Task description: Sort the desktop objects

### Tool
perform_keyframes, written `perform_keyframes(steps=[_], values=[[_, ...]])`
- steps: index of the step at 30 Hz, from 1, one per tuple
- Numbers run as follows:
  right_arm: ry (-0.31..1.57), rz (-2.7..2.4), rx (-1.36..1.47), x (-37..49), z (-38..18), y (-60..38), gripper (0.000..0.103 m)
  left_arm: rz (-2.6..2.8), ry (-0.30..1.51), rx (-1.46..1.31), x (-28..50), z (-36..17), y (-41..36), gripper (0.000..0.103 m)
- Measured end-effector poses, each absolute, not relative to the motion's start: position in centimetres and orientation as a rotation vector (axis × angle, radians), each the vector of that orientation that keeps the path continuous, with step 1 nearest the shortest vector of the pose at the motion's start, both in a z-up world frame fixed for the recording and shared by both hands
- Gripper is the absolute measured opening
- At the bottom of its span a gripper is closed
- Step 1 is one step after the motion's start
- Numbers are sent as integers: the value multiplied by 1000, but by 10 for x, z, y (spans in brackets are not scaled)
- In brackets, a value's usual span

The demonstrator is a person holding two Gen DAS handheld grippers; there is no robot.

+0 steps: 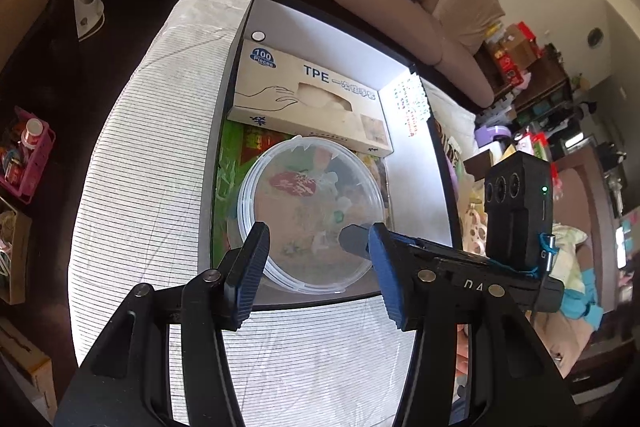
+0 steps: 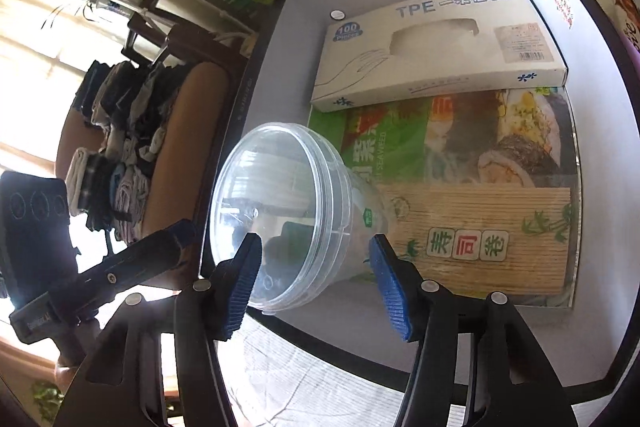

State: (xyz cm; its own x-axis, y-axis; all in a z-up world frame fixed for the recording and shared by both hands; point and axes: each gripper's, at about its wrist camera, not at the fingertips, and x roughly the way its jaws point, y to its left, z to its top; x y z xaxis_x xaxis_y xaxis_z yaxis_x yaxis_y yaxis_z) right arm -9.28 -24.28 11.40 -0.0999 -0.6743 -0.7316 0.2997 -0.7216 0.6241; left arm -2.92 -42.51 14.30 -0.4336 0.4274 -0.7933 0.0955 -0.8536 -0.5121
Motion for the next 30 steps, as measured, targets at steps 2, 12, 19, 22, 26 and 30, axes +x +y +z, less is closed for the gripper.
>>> perform_keyframes(steps=[2,12,19,22,26,30], values=[[-428,-1882,1487,-93,114,-244,45,2363,-750,-1554,-32,136,-422,48],[-458,-1914,1449,-115,124,-249,31,2322,-902,-1482,-62,126,-423,47],[-446,-1909,1453,-133,127,-252,33,2346,-917,-1434,-43,146,-436,48],[-386,-1894,1493,-133,120,-249,44,2342,-904,-1491,-33,143,-438,48],[-428,-1855,1511,-129,112,-245,49,2302,-921,-1588,-39,122,-433,48],[-435,-1855,1518,-126,111,-249,50,2309,-927,-1637,-54,106,-430,49]])
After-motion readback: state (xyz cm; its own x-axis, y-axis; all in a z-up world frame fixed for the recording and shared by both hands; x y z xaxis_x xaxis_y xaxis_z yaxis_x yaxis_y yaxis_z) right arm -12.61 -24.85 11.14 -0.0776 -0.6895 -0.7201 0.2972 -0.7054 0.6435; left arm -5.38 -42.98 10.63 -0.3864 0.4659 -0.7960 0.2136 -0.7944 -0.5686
